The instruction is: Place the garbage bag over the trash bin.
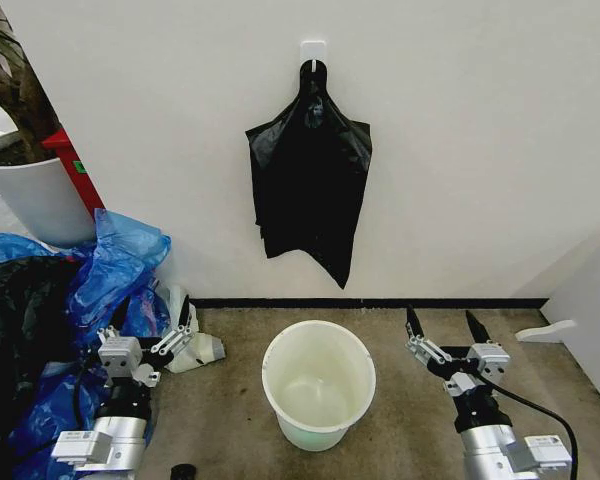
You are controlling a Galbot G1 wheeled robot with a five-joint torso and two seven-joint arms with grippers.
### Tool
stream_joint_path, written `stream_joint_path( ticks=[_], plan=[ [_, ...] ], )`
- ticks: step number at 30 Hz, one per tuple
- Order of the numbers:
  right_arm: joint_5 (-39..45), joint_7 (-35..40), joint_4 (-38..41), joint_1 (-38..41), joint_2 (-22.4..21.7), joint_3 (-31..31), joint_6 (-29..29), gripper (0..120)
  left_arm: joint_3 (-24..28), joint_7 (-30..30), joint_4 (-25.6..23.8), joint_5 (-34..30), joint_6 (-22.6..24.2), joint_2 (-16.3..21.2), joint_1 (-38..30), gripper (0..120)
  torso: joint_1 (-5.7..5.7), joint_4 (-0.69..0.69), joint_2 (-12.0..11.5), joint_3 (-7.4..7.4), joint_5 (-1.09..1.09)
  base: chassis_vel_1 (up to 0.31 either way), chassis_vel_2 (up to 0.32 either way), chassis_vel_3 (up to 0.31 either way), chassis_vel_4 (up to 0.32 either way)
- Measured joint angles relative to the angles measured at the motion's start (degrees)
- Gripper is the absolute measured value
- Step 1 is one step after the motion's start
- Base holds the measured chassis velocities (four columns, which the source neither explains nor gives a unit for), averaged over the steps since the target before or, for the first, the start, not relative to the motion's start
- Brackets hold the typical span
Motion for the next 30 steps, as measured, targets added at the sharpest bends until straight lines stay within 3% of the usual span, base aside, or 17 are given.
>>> stream_joint_path(
  ticks=[16,23,29,30],
  plan=[
    [0.09,4.66,-0.52,2.2,-0.72,-1.1,0.89,100,-0.15,0.87,-0.49,-1.06,1.02,0.34,-1.4,100,0.0,0.0,-0.01,0.0,0.0,0.0,0.0,0.0,0.0],
    [11.49,8.11,1.76,4.7,-2.75,-5.81,-6.78,100,-0.33,0.97,0.04,-2.18,1.47,0.42,-2.09,100,0.0,0.0,-0.01,0.0,0.0,0.0,0.0,0.0,0.0],
    [17.99,11.3,-0.09,11.69,-5.21,-12.45,-10.05,100,-0.69,0.96,0.64,-3.15,2.85,1.32,-3.79,100,0.0,0.0,-0.01,0.01,0.01,0.0,0.0,0.0,0.0],
    [22.51,13.39,0.08,14.7,-6.07,-15.94,-11.96,100,-0.83,1.01,0.73,-3.85,3.72,1.74,-4.58,100,0.0,0.03,-0.01,0.01,0.0,0.0,0.0,0.0,0.0]
  ],
)
